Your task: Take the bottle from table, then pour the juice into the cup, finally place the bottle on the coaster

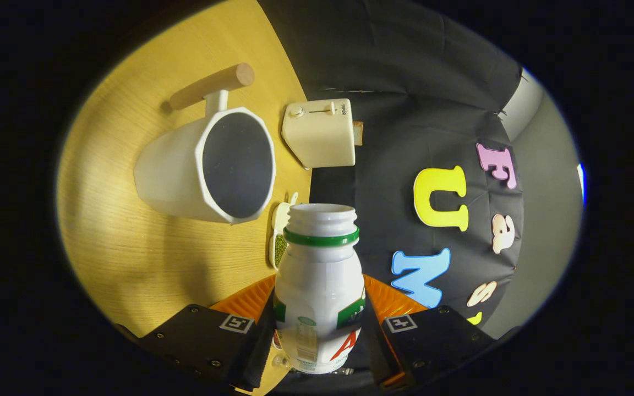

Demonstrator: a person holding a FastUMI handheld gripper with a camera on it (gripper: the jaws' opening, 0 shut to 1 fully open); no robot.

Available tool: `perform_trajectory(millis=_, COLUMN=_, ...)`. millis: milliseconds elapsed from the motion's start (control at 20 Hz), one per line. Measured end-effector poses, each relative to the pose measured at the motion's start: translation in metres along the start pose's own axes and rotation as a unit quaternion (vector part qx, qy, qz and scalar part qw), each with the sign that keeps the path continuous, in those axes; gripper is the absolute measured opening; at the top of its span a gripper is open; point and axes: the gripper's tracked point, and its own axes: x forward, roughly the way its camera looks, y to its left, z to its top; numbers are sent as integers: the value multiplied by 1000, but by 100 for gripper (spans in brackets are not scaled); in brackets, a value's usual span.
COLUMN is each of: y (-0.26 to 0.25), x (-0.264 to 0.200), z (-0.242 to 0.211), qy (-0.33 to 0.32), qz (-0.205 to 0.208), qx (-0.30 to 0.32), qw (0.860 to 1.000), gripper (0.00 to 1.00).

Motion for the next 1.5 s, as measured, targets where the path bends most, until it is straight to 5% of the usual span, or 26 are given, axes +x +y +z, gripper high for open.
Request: perform_trajectory(millis=1500, y=-23, x=8, z=6, qy=-2, qz=-30, qx=-102, qw=994, gripper=72)
